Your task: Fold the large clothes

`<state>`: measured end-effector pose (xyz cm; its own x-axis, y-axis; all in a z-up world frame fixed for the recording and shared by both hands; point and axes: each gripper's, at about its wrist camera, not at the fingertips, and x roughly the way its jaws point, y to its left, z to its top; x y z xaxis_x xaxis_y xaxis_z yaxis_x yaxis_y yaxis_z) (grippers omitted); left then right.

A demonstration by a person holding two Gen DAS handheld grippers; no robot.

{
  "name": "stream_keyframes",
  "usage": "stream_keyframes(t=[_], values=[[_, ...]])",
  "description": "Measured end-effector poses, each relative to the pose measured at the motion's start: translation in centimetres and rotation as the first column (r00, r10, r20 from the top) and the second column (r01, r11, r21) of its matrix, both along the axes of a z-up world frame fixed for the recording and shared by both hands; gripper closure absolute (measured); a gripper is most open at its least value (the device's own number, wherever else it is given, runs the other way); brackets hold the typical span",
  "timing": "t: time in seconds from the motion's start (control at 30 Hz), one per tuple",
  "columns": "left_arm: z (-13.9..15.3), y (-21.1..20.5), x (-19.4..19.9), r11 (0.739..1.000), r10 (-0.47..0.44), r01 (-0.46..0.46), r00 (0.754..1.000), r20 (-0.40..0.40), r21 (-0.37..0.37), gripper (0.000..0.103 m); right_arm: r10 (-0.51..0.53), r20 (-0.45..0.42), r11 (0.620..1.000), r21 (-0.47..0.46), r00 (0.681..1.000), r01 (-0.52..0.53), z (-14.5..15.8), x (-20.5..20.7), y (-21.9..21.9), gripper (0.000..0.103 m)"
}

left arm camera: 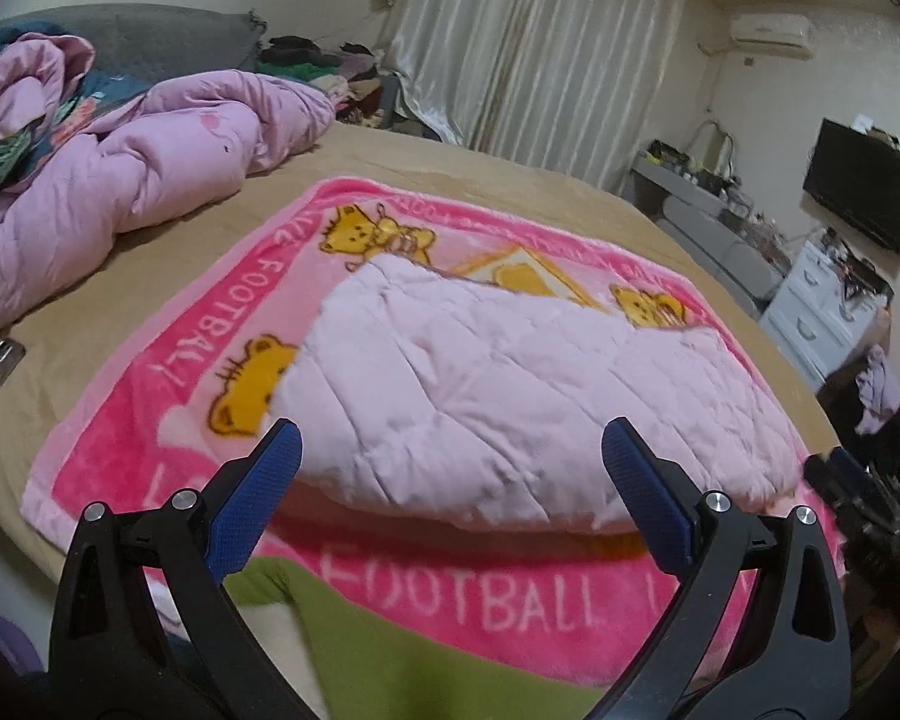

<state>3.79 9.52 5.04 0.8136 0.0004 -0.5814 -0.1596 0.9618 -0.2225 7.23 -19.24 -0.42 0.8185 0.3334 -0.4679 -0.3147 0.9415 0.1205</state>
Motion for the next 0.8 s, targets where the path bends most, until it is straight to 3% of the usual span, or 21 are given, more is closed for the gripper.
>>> stream_keyframes(t=[0.13, 0.4, 0.8], values=[[-1.2, -1.5, -0.7, 1.000, -0.007, 0.007, 1.000, -0.014, 0.030, 0.009, 0.013, -0.033, 1.000, -0.017, 0.999, -0.014, -1.5, -0.9, 1.3, 0.004], [-3.2, -2.8, -0.9, 0.999, -0.043, 0.043, 0.998, -0.048, -0.002, 0.009, 0.021, -0.076, 0.998, -0.053, 0.997, -0.025, -3.4, -1.8, 1.8, 0.004], [-3.7, -4.1, -0.9, 0.997, -0.062, 0.064, 0.996, -0.064, 0.031, 0.009, 0.009, -0.069, 0.999, -0.043, 0.998, -0.012, -3.5, -1.5, 1.4, 0.004]])
